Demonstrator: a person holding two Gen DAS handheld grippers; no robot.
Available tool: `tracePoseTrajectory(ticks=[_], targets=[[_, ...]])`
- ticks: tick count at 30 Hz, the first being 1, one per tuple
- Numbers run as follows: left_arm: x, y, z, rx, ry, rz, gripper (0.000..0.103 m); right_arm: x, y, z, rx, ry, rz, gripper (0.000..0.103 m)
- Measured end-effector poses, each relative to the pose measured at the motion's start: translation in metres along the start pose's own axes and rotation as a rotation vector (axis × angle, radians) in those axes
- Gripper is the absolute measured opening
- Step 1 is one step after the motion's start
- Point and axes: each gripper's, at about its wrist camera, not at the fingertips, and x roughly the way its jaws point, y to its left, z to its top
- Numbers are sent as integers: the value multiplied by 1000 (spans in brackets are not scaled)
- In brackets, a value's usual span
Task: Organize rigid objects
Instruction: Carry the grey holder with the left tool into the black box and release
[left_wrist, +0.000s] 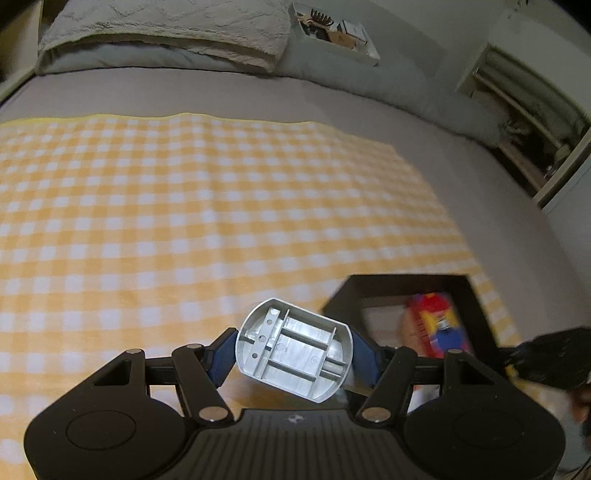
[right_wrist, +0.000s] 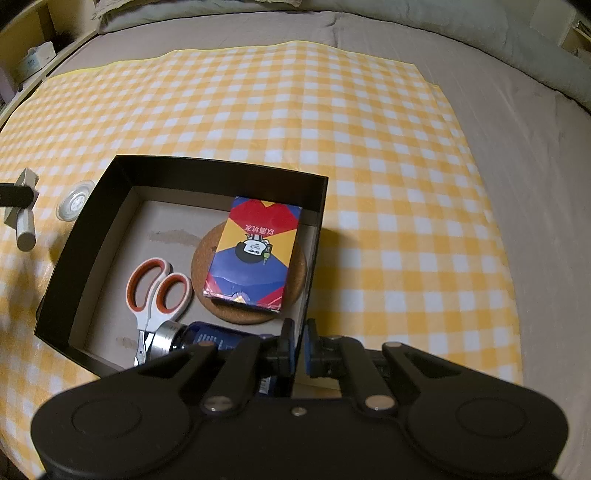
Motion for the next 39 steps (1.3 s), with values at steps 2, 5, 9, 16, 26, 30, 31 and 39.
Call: tracePoseTrajectory(ticks=[2,5,9,16,26,30,31,39], targets=[[1,-11,2,-25,-6,-28,66,0,1,0,-1,0,-1,5],[4,-29,5,-58,-14,-69,66,0,1,0,0,0,-1,5],[12,-50,9,-83,-24,-99,66,-1,0,0,1,-1,3,5],[35,-75,16,-154,-25,-117,66,-2,0,-1,-3,-2,4,5],[57,-82,22,-276,-53,-84,66,-4,-3,-1,-5,-3,11,5],[59,-81,23,-313,-94,-86,66,-4,-2,-1,-6,-3,11,6],[60,-80,24,-314,-99,-86,70,-4,-2,-1,-5,-3,11,6],[61,-72,22,-309,-61,-75,77,-3,-2,-1,-7,-1,11,6]])
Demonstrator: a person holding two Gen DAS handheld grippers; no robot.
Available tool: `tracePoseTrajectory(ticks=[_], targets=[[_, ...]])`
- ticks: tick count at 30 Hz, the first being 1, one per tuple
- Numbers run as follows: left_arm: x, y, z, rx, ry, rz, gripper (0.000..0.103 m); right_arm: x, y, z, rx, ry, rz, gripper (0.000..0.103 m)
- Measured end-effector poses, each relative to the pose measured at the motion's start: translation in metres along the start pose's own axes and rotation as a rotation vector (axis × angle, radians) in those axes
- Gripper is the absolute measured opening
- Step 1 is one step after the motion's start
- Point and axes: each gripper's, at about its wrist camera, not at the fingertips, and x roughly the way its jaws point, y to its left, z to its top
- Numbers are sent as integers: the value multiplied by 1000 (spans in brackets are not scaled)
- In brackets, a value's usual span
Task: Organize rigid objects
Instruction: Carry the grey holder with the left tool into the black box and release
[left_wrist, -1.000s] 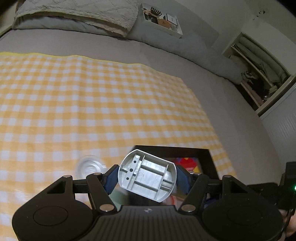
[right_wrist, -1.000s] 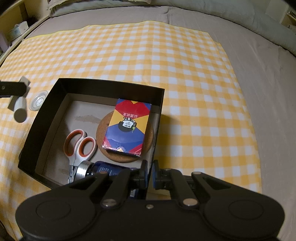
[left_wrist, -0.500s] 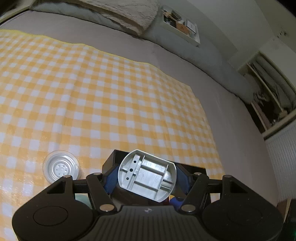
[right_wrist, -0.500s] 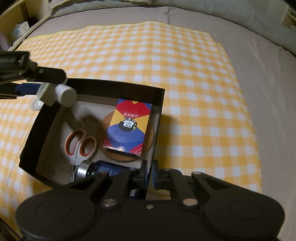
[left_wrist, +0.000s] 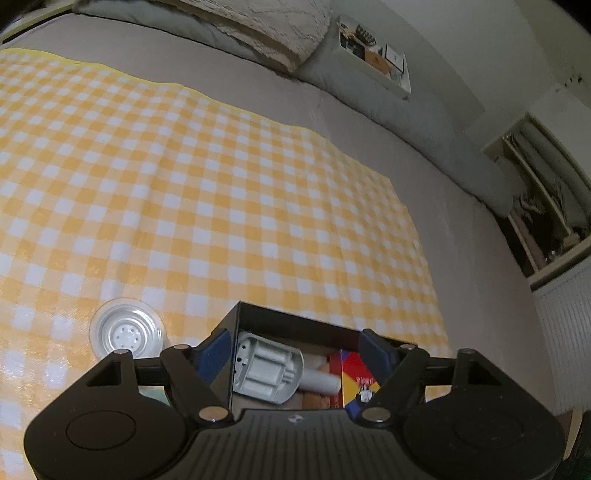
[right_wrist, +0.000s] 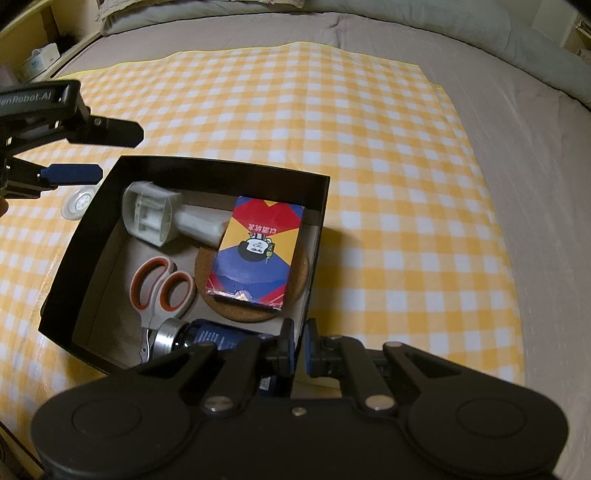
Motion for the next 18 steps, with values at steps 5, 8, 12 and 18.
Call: tracePoseTrajectory(ticks=[5,8,12,18], targets=[[-3,-1,-4,48,39,15,77,0,0,0,1,0,1,6],[-3,-4,-9,81,60,23,77,0,0,0,-1,0,1,6],[-3,-4,-12,110,77,30,80,-1,0,0,6,-5,1,6],[-7,-6,-16,160,88,44,92,-1,0,3,11,-15,-5,5]])
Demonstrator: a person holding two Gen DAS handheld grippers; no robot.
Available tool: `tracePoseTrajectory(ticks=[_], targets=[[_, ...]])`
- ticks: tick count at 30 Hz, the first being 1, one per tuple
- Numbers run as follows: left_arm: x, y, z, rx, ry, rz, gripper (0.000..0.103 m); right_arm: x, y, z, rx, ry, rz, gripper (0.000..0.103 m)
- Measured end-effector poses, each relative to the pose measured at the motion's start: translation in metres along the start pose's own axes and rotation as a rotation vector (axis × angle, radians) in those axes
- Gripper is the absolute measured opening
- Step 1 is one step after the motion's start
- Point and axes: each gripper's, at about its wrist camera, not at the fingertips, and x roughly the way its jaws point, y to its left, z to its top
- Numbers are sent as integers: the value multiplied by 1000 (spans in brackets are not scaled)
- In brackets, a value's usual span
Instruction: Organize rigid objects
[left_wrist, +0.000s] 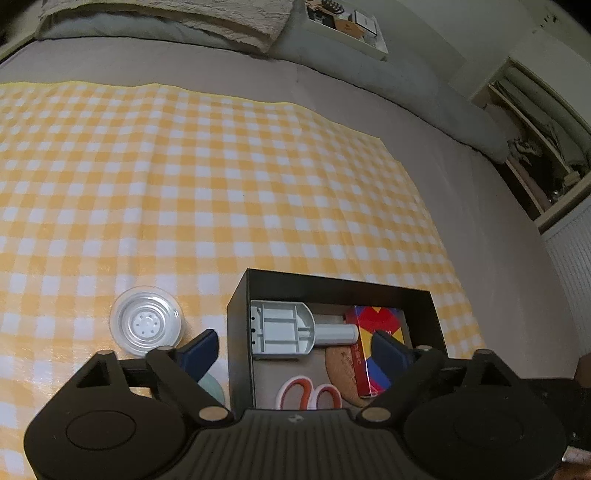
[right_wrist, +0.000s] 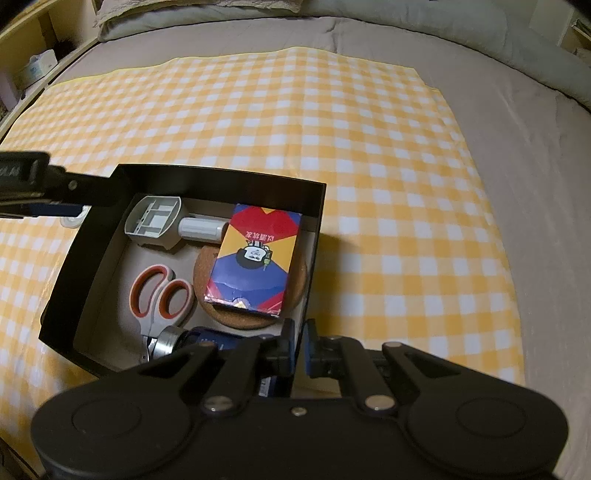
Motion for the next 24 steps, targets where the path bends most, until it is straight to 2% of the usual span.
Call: tracePoseTrajectory(ticks=[8,24], targets=[[-8,-2,-7,69,-4,32,103,3,1,1,-2,4,-11,5],[-38,14,-22,187,-6,83,103,3,2,5,-2,-13,-31,5]])
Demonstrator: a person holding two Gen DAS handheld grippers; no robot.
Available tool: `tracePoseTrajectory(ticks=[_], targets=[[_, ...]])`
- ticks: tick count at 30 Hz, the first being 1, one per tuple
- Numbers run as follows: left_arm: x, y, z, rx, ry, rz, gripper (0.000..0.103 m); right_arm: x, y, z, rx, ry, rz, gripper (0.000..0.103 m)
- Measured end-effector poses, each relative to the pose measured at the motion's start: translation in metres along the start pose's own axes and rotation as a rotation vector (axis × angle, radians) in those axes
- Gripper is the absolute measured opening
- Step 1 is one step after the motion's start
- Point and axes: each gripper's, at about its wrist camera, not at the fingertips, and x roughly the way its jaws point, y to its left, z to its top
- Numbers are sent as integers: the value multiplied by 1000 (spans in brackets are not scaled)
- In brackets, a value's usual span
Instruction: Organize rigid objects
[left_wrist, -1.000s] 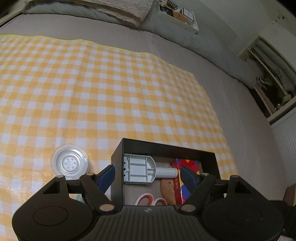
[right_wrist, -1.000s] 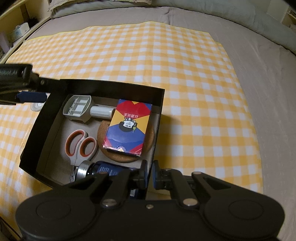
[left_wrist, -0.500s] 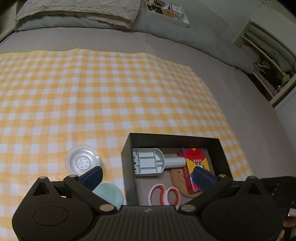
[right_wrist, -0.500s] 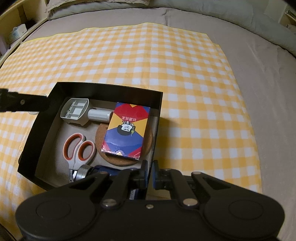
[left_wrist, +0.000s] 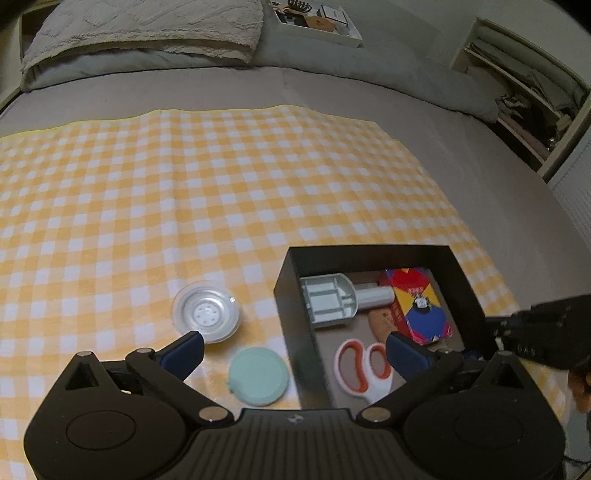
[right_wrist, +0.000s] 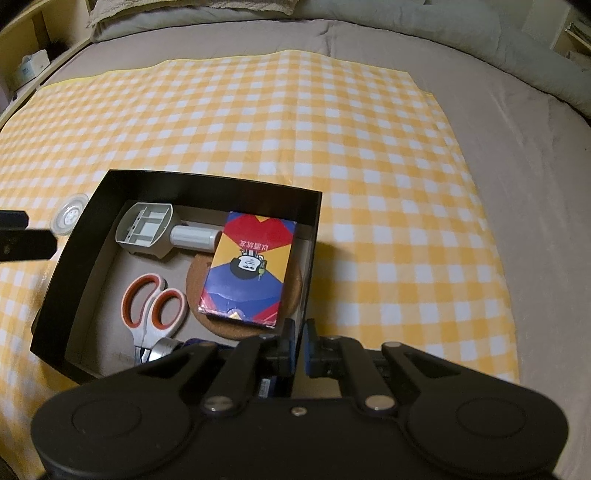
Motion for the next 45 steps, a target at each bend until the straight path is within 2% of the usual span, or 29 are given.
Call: tracePoseTrajectory(ticks=[17,22,25,28,32,37,41,45], targets=[[-16,25,-38,135,18,35,103,2,0,4,59,-51,-23,4],[-13,34,-52,141,61,32,103,5,1,5,73,-42,-29,5],[-8,37,-62,154,87,46,103,6,6,7,40,-31,-47,6],[-2,36,-71,188,114,48,103,7,8,7,28,-22,-47,11],[6,28,-82,266,129,46,103,7,9,8,16,-12,-48,12],[13,19,-89,368,94,85,103,9,8,9,15,5,-47,12],[16,25,-84,352,83,122,103,9,8,9,12,6,-48,12],[18,32,-85,364,129,154,103,10,9,9,9,7,-49,12]])
